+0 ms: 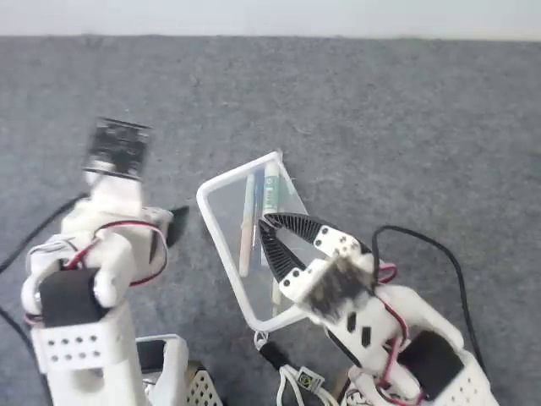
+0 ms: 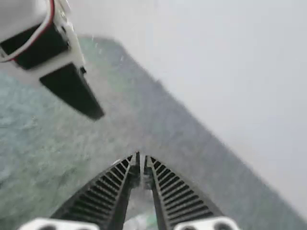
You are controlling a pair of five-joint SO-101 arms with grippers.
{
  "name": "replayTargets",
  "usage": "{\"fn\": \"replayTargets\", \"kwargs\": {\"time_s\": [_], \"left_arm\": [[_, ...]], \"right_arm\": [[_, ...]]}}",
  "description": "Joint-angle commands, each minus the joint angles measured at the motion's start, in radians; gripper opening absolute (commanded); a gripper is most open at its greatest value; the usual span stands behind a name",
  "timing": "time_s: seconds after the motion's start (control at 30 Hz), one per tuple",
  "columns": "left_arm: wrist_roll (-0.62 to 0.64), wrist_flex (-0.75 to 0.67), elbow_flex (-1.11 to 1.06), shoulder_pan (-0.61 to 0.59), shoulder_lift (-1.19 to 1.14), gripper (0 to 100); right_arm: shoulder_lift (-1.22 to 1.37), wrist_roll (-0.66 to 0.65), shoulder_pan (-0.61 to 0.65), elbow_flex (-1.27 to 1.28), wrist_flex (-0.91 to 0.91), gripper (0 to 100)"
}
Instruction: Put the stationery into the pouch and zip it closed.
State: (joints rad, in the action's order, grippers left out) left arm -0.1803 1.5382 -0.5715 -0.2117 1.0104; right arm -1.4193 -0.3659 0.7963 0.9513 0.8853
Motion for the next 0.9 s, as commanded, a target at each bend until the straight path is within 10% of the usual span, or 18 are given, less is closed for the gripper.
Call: {"fn": "replayTargets", "kwargs": {"time_s": [0.0, 0.33, 0.87], "left_arm": [[0.196, -0.117, -0.064, -0.149, 0.012, 28], [0.333, -0.229, -0.130, -0.336, 0.006, 28], [0.334, -0.247, -0.134, -0.396, 0.005, 28]], "right_arm": [[0.202, 0.071, -0.004, -0.158, 0.148, 0.6], [0.430, 0.253, 0.128, -0.170, 0.409, 2.6], [0.825, 0.537, 0.401, -0.029, 0.292, 11.3]]}}
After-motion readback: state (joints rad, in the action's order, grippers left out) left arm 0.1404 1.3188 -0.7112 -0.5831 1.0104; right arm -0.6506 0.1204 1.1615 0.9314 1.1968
